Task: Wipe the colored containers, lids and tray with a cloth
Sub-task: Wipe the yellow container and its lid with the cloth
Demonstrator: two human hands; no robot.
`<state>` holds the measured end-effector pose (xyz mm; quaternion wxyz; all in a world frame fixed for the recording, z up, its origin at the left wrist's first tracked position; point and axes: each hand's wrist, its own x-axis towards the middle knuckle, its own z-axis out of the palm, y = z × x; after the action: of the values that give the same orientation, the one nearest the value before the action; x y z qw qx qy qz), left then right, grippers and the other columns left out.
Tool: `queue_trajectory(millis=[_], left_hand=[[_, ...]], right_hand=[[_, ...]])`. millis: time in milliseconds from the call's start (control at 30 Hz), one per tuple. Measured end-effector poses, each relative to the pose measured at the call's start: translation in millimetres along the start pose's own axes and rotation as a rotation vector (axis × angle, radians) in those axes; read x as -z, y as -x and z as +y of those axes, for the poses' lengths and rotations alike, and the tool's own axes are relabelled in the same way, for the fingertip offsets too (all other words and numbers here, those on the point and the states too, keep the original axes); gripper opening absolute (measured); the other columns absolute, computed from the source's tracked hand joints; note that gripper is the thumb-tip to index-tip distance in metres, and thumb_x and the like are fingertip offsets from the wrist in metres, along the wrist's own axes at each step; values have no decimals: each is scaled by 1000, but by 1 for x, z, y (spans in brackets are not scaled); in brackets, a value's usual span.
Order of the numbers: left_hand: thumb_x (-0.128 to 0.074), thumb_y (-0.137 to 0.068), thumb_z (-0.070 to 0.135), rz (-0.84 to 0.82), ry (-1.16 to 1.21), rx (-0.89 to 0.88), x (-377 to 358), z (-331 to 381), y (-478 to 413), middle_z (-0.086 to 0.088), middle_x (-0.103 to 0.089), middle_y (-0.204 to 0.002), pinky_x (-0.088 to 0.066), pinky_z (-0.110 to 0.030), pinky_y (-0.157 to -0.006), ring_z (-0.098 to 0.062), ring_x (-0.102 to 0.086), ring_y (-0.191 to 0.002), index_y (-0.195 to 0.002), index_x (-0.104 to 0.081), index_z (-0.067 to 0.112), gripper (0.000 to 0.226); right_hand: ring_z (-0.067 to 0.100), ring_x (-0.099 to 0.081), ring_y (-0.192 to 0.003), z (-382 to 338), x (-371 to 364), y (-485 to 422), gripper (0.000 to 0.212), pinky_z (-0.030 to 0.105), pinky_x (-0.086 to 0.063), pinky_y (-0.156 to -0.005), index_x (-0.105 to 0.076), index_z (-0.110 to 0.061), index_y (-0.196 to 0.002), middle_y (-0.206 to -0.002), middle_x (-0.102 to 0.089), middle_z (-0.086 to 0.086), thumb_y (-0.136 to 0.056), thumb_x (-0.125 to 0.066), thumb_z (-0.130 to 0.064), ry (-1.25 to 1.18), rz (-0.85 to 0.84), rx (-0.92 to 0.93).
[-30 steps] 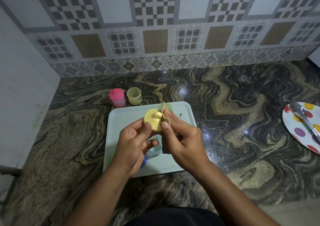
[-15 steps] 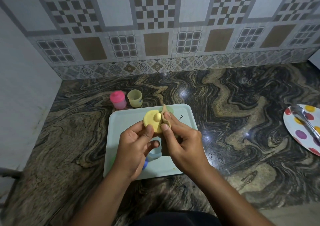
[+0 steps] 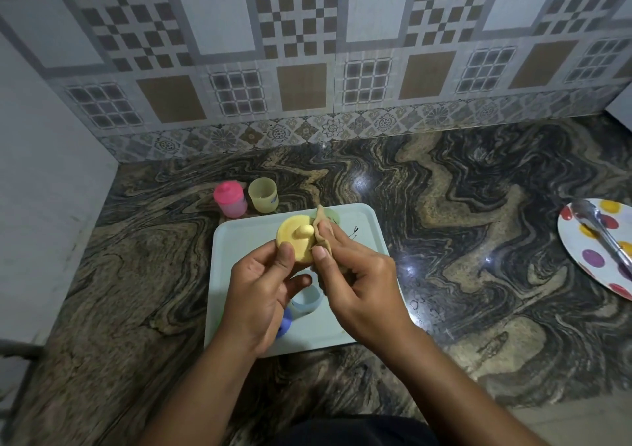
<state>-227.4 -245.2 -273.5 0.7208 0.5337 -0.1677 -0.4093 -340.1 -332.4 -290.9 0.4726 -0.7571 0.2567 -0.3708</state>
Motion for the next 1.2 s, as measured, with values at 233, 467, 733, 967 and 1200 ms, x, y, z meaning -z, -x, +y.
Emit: queue_trajectory(millis=[233,467,733,967,1200], left_hand=[[-54,-89,29,-24,17,-6,-8,2,0,-9,-75,-110,-58,-27,-75,-16,-71,-101,-109,-71,8,34],[-55,-91,24,7,17,14,-3,2,-1,-9,-75,-106,-52,-20,-61,-14,-70,-90,-113,-71,10,31],[-55,-89,25,-47,-10,-32,-10,1,1,-7,-74,-116,-58,-31,-83,-16,-70,-107,-115,-69,10,33],[-57,-90,26,102,29,39,-1,6,-3,-10,-76,-96,-49,-18,-55,-12,-68,-79,-106,-74,10,28],[-55,-90,31,32,29,8,-8,5,0,-10,-76,-107,-58,-26,-73,-17,-72,-97,-106,-72,11,31]], right_hand=[[1,-65,-107,4,2,-8,26,25,-52,-93,-77,-13,-116,-134,-63,-18,-100,-61,-26,-137,-13,-193],[6,-66,-115,1,2,-3,24,22,-53,-95,-77,-17,-119,-134,-62,-17,-100,-62,-21,-81,-21,-81],[-8,-53,-80,4,0,-10,26,23,-47,-78,-75,-36,-115,-101,-72,-21,-95,-59,-42,-200,-39,-231],[-2,-59,-126,-5,4,-2,27,21,-50,-104,-73,-9,-124,-132,-66,0,-99,-63,-14,-23,-22,8],[-13,-49,-68,2,0,-12,23,13,-41,-75,-77,-18,-117,-87,-69,-12,-101,-62,-24,-112,-41,-209]])
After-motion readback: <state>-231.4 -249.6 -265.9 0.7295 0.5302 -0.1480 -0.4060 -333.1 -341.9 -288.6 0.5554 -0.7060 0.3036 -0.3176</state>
